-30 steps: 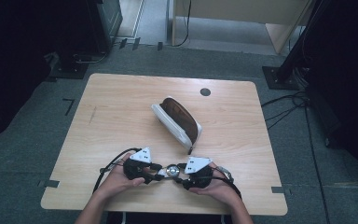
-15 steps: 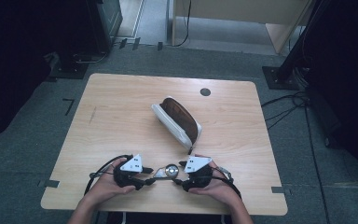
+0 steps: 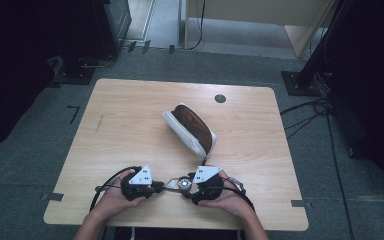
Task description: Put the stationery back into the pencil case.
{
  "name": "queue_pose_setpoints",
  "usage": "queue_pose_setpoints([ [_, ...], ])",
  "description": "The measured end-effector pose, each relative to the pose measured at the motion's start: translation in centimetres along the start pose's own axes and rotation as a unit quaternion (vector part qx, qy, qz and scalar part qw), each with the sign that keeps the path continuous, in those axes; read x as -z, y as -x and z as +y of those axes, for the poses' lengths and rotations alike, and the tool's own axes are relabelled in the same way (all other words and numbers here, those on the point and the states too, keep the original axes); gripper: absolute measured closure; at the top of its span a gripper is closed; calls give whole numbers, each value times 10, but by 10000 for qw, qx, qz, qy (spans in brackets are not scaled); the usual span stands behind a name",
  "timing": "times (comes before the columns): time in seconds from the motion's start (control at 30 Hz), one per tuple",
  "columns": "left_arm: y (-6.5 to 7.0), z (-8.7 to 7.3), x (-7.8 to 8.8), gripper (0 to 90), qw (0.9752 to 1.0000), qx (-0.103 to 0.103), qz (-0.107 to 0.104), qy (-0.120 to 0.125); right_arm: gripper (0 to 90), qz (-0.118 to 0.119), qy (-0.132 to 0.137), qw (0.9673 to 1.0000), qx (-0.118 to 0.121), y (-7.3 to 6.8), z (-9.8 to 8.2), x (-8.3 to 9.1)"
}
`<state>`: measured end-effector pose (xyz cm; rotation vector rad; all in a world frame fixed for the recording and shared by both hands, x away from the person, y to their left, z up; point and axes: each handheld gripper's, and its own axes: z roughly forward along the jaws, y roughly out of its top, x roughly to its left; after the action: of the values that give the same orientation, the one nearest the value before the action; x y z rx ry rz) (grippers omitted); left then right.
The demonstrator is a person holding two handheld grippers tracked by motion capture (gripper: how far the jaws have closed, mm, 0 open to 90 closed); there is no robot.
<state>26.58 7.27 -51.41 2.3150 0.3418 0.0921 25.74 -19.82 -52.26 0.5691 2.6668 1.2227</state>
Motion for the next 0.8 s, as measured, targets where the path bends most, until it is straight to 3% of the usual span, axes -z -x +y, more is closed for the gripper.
queue_pose_setpoints([
  [0.1, -1, 0, -1, 821, 10000, 64, -37, 23, 407, 35, 32, 10000, -6, -2, 0, 0],
  [0.27, -2, -1, -1, 821, 10000, 67, 7, 45, 414, 56, 90, 9998, -178, -1, 0, 0],
  [0.4, -2, -1, -1, 807, 10000, 53, 20, 81, 416, 161, 104, 9987, -466, 2, 1, 1],
  [0.63, 3, 1, -4, 643, 9998, -154, 98, 73, 416, 269, 13, 9948, -978, 5, 5, 2],
  [0.8, 4, 3, -7, 572, 9996, -174, 205, 80, 416, 318, -46, 9907, -1325, 5, 8, 3],
])
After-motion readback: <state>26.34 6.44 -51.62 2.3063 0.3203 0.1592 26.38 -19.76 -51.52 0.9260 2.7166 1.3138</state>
